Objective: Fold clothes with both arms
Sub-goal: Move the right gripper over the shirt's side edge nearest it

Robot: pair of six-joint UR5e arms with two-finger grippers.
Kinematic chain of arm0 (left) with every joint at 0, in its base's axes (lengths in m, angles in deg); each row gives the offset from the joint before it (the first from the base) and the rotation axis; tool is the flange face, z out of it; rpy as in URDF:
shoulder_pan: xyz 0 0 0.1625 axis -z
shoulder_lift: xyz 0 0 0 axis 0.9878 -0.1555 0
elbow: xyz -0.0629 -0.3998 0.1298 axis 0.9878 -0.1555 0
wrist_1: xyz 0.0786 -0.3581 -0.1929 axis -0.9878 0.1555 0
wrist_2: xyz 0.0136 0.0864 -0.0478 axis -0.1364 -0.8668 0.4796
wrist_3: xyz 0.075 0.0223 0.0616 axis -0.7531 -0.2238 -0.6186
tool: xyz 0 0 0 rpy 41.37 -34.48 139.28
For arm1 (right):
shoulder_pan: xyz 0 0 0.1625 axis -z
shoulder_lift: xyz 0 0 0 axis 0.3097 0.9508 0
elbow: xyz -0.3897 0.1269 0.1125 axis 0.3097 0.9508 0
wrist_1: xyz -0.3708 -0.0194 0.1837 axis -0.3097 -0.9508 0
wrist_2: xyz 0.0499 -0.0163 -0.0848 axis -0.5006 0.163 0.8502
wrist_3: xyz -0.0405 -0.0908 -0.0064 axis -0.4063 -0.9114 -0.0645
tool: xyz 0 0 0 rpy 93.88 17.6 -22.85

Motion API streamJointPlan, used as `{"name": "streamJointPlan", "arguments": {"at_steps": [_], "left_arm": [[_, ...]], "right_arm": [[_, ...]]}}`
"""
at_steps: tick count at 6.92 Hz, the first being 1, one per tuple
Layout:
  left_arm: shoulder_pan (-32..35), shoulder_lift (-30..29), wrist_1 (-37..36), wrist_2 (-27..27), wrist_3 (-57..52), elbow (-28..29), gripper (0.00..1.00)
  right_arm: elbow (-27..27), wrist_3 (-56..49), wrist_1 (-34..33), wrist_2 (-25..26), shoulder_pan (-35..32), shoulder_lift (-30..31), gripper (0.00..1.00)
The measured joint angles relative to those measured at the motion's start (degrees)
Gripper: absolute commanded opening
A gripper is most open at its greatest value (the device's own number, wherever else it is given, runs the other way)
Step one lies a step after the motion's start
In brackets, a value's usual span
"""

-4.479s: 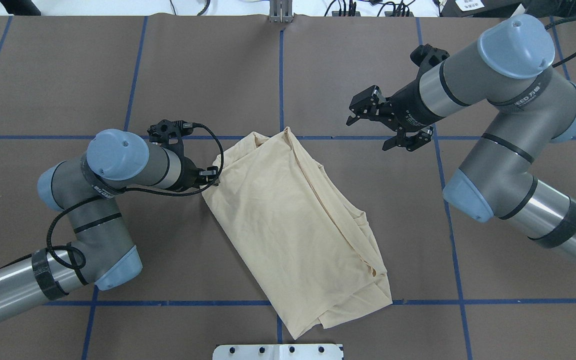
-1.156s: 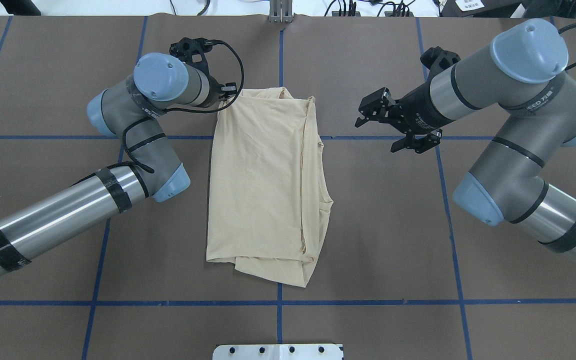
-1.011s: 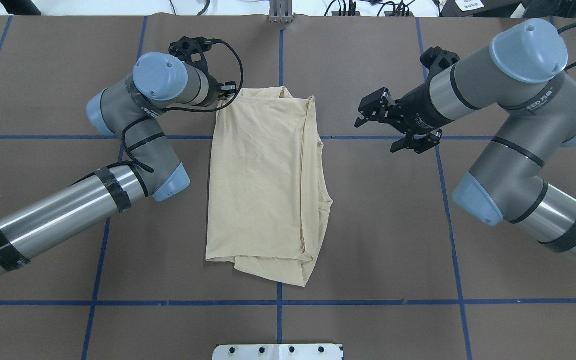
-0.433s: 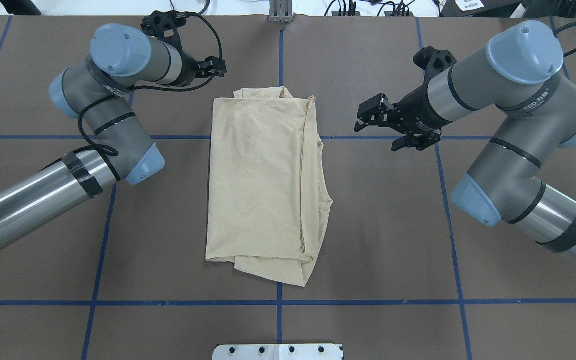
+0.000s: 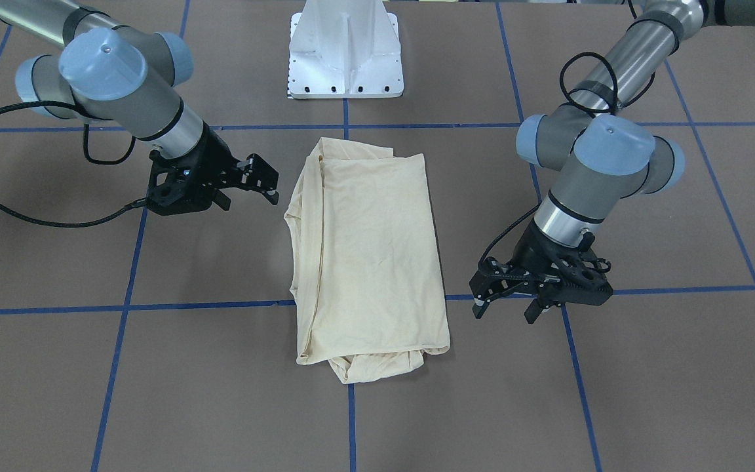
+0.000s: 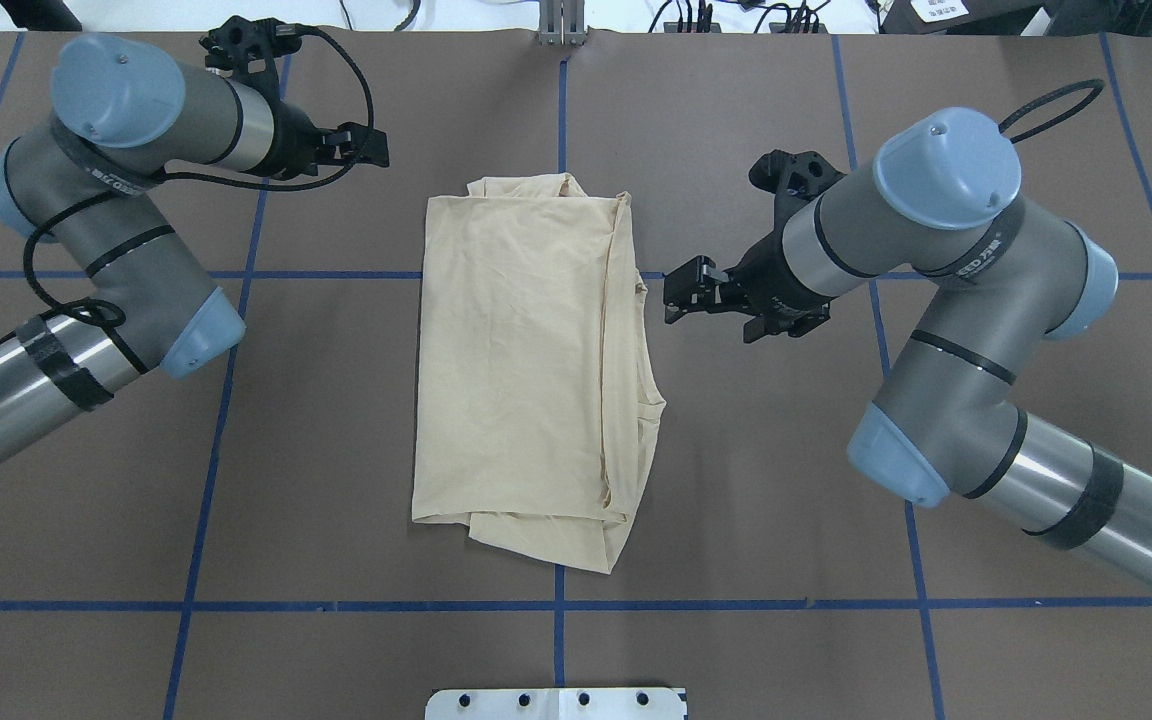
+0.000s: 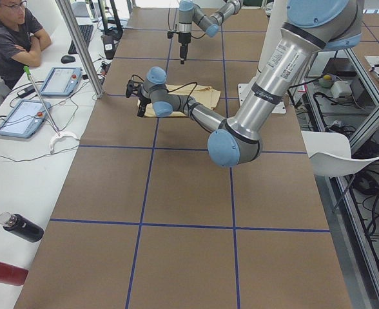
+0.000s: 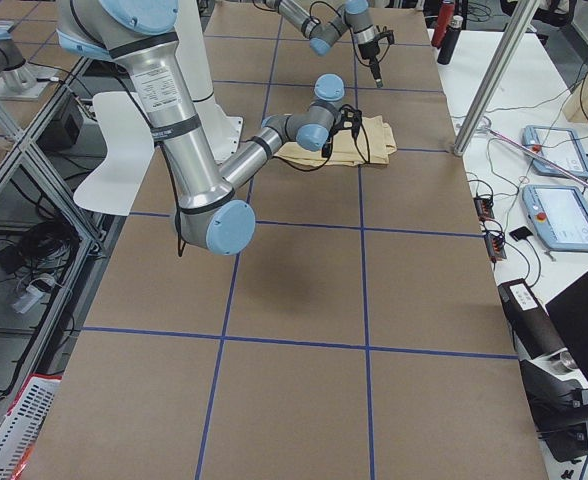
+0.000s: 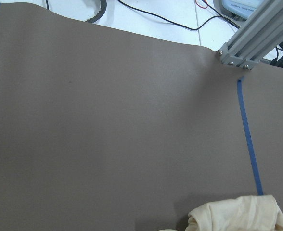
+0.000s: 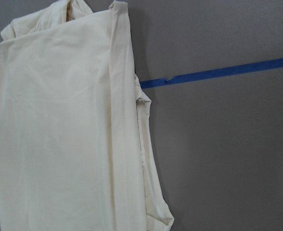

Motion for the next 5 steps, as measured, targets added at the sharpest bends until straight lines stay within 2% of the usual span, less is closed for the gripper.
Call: {"name": "streamJointPlan", "arguments": {"at_steps": [3,5], "left_arm": [[0.6,5.88,0.0,1.57,-4.31,-5.43,1.0],[0.65,6.89,0.06,1.84,-5.68,-5.55,1.0]], "right_arm": [[0.38,-7.78,-16.65,9.29,7.71,-7.53,1.0],[2.58,-8.96,-21.45,15.25,12.66,-10.98,1.0]]}}
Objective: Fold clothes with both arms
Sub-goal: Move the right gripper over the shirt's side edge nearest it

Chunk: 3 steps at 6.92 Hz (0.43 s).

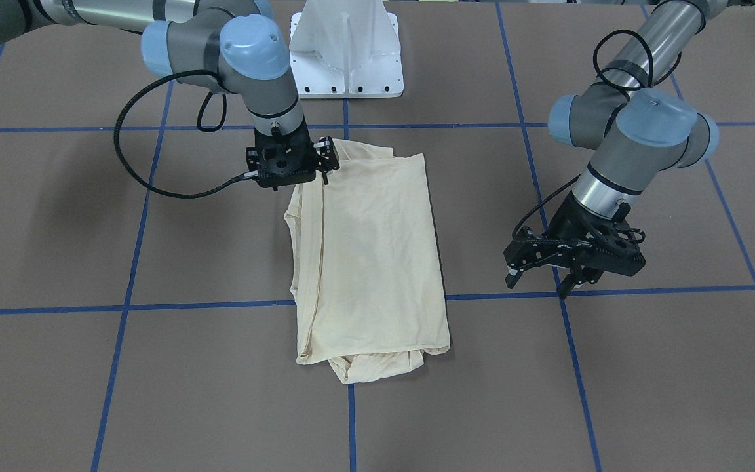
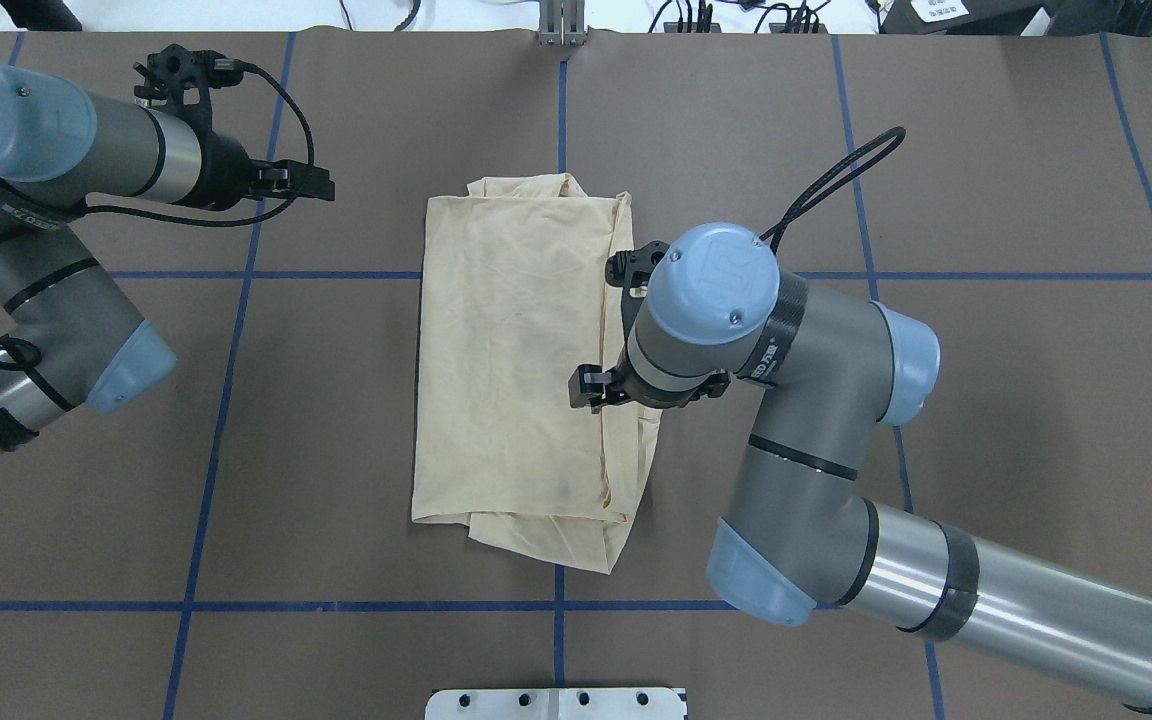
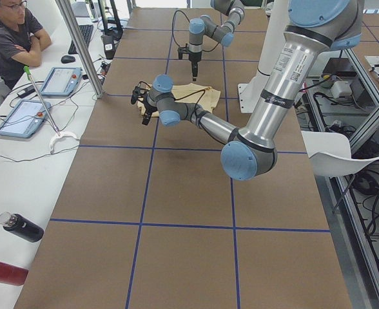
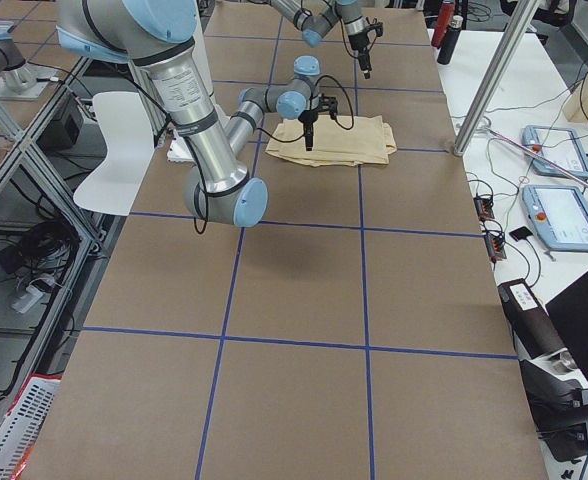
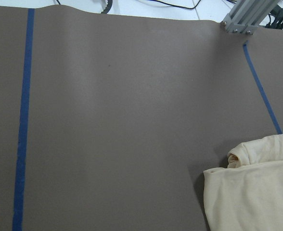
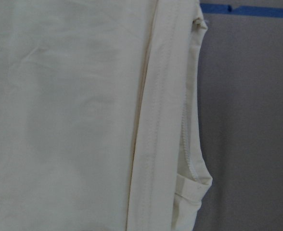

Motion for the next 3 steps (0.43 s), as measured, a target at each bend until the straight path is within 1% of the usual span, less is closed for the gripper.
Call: {"name": "streamJointPlan", "arguments": {"at_steps": [1,2,3], "left_arm": [[0.0,0.18,0.0,0.02,-0.84,0.05,1.0],[0.0,0.26,-0.01,0.03,-1.18,0.11,1.0],[-0.01,0.26,-0.05,0.03,-1.3,0.15,1.0]], "right_arm": [[3.03,-0.17,-1.37,2.34,1.75,-2.34,1.0],[5.28,-0.31,-3.39,3.5,2.95,-4.2,1.0],[6.48,-0.53,-5.17,4.3,4.01,-4.8,1.0]]}}
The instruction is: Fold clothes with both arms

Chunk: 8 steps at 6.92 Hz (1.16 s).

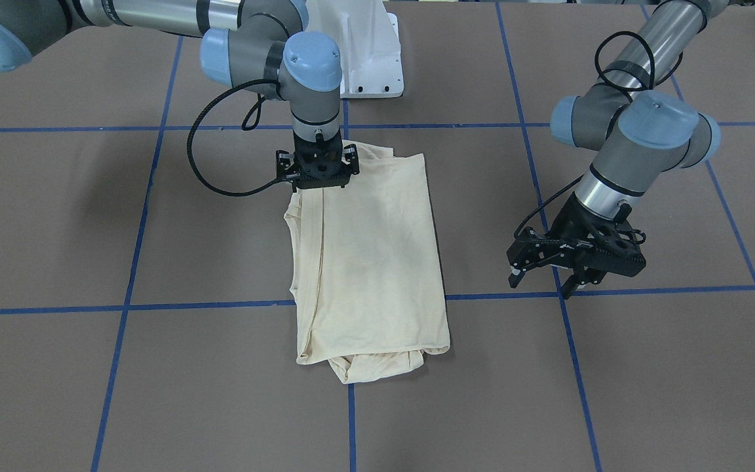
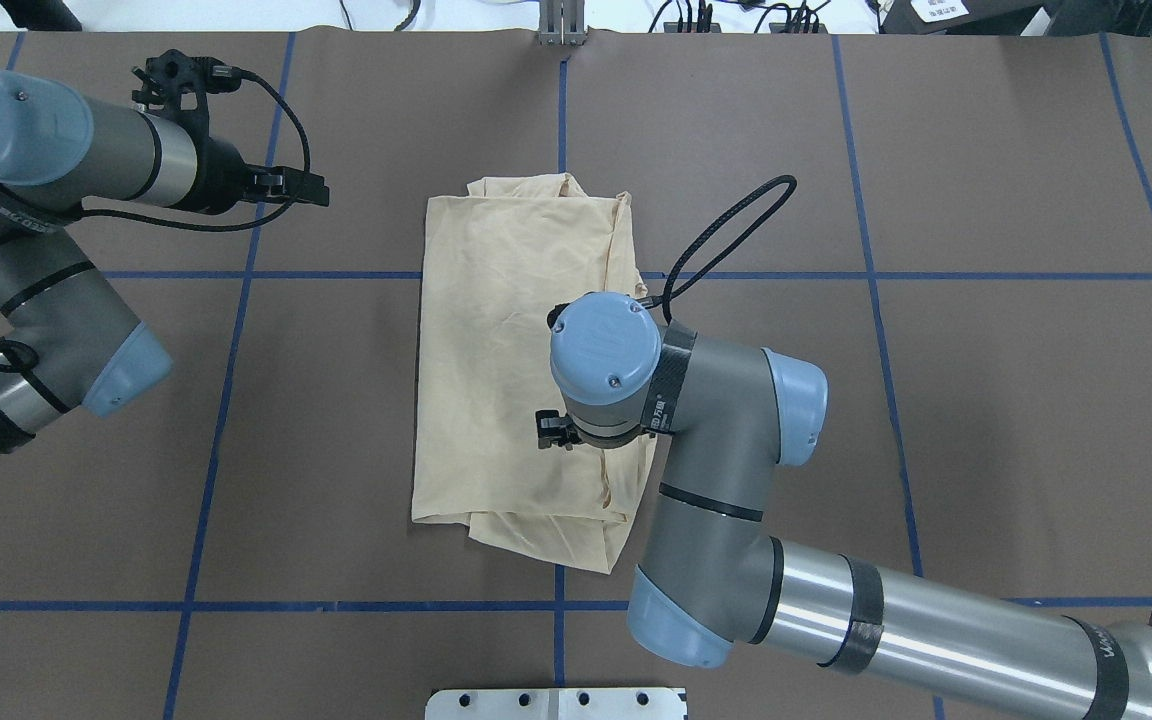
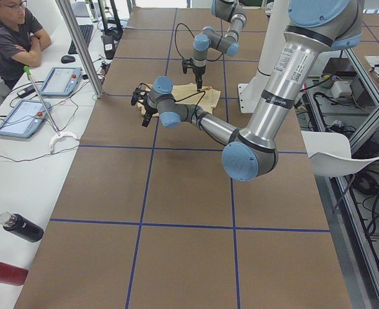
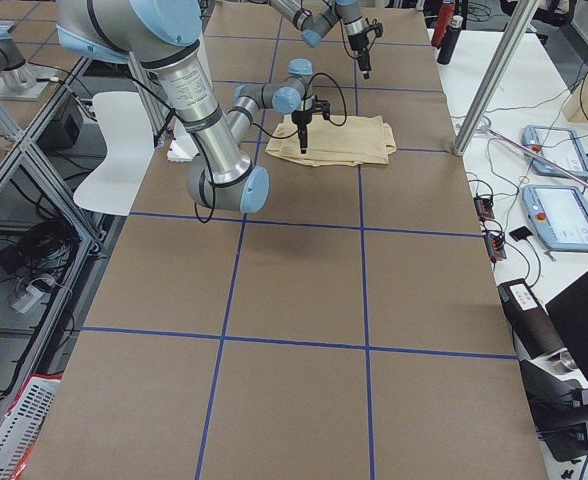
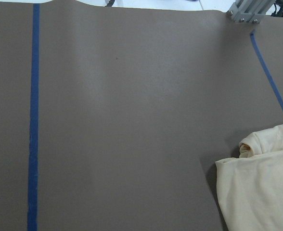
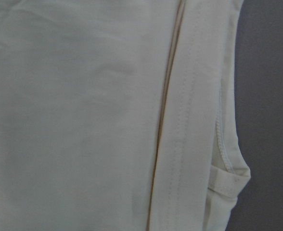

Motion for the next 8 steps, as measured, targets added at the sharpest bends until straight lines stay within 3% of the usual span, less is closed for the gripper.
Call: {"name": "streamJointPlan", "arguments": {"at_steps": [4,8], "left_arm": [[-0.05,-0.04,-0.02,0.03,0.35,-0.02,1.0],[-0.24,0.04,-0.03,0.0,0.69,0.22,1.0]], "right_arm": [[-0.07,-0.59,-5.58,-0.23,0.83,0.53,1.0],[-0.37,-1.1,-6.01,-0.31,1.1,1.81,1.0]]}}
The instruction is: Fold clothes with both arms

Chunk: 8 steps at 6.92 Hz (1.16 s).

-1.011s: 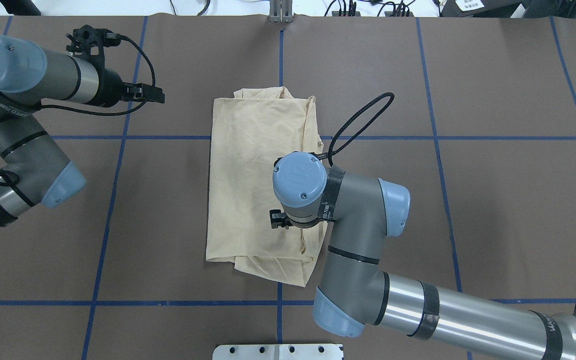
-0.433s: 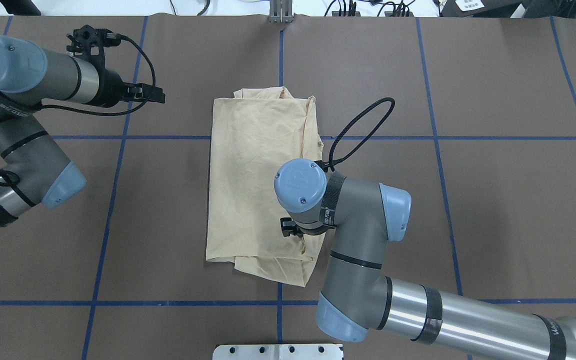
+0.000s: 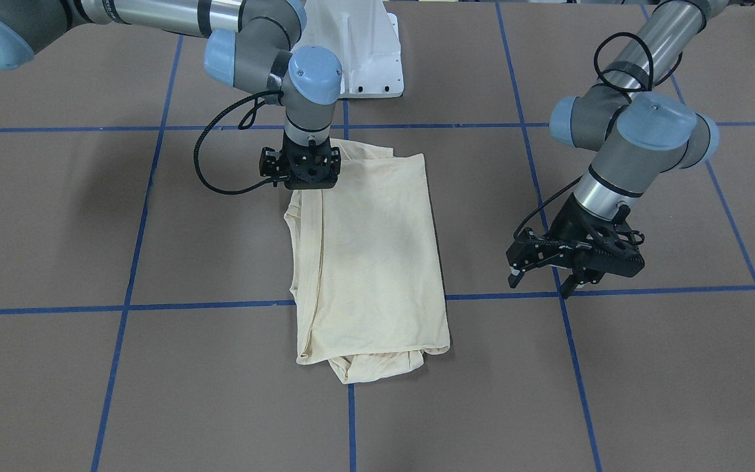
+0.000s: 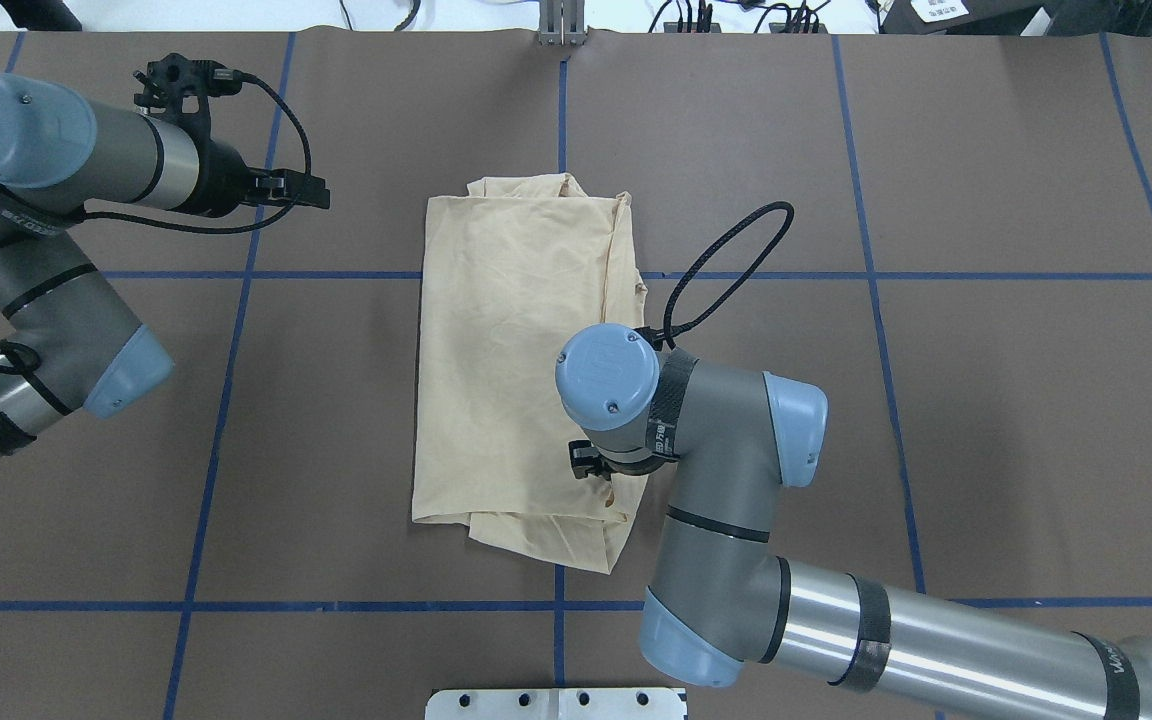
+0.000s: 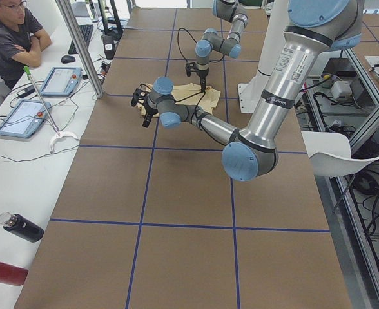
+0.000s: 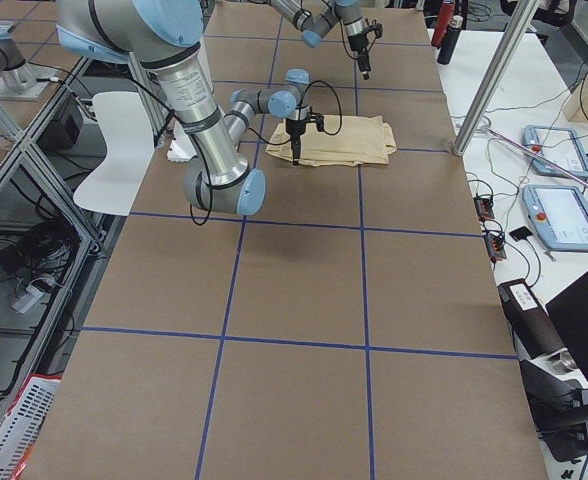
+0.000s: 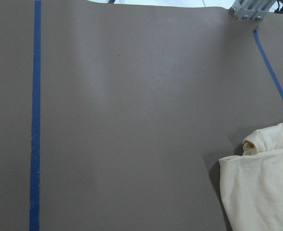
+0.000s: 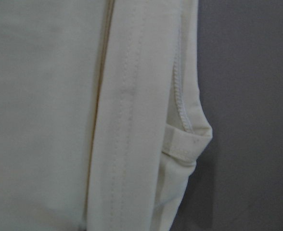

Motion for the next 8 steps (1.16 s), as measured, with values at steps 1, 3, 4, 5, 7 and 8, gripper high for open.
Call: {"name": "streamJointPlan", "arguments": {"at_steps": [1,3,4,5,7,8], "left_arm": [[-0.1,-0.01,0.0,-0.02,0.03,0.09,1.0],[-0.27,-0.12,0.0,-0.08,0.12,0.28,1.0],[-0.32,-0.18,0.0,-0.09,0.18,0.31,1.0],[-0.34,-0.25,0.0,-0.09,0.19,0.33,1.0],[-0.36,-0.29,0.1,-0.11,0.18,0.5,1.0],[-0.36,-0.35,0.34,-0.15,0.16,0.88,1.0]], "right_arm": [[-0.66,-0.74,-0.07,-0.02,0.01,0.81,1.0],[-4.84,-2.9,-0.69,-0.06,-0.06,4.71,1.0],[-6.61,-4.24,-1.68,-0.03,-0.26,5.93,1.0],[-7.4,-4.93,-2.25,-0.01,-0.49,6.48,1.0],[-7.69,-5.36,-2.43,0.09,-1.09,6.51,1.0],[-7.69,-5.72,-2.19,0.35,-1.41,6.28,1.0]]}}
